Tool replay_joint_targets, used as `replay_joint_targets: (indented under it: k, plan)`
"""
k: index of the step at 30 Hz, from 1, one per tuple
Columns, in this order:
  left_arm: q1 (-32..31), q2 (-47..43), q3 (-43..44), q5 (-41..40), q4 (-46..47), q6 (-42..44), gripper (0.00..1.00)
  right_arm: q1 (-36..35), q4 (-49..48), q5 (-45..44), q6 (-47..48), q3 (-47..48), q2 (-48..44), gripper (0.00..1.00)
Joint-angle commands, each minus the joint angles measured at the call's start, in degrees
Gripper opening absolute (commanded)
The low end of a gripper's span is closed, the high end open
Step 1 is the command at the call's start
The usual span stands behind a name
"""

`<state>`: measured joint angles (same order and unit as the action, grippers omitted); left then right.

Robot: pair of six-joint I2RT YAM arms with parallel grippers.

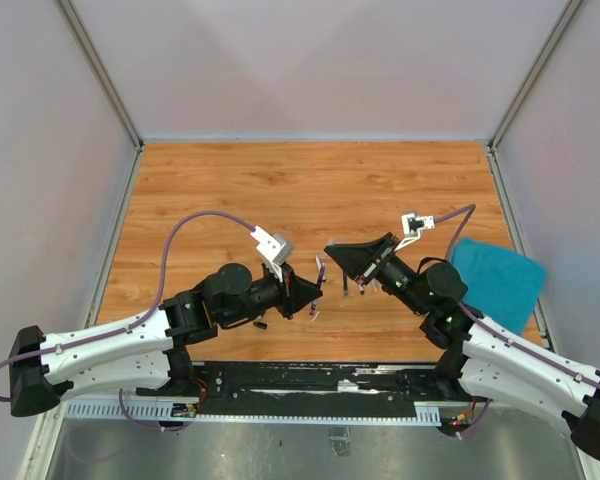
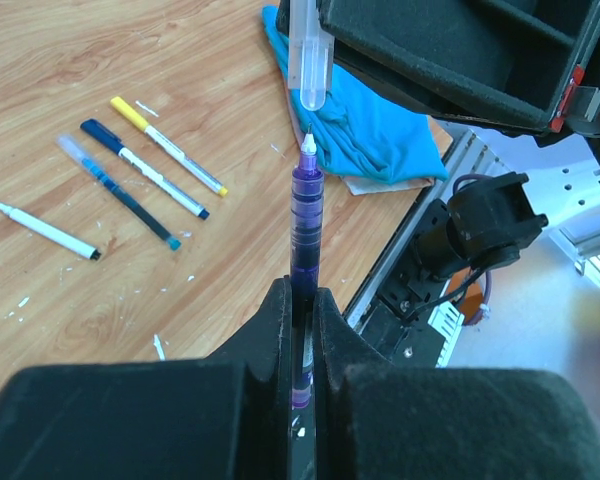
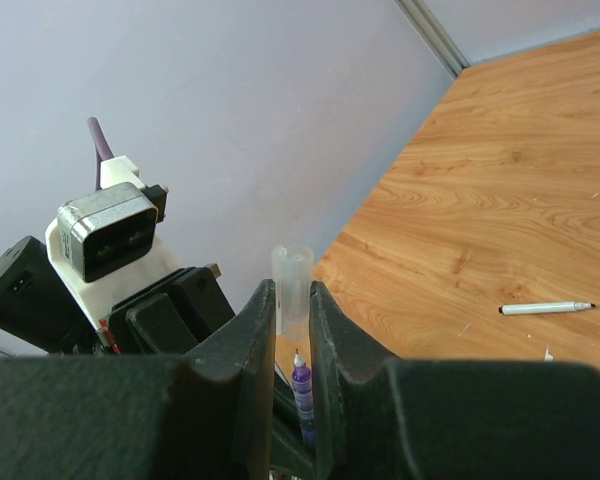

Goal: Insert the pens into the pen caps
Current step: Insert the pen cap onto the pen.

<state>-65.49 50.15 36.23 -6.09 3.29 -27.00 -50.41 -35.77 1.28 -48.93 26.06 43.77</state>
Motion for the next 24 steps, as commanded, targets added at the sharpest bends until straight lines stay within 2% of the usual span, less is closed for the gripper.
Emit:
replay_joint_targets:
  k: [1,24]
  plan:
    - [-0.7,-0.7,-0.4,0.0,1.8,1.0,0.01,0.4,-0.9,2.7,2.3,2.1,0.1,0.01]
    - [-0.7,-1.9,-0.7,-1.5,0.8,1.0,0.01,0.4,7.1,6.2,4.8,3.7,-0.4,0.01]
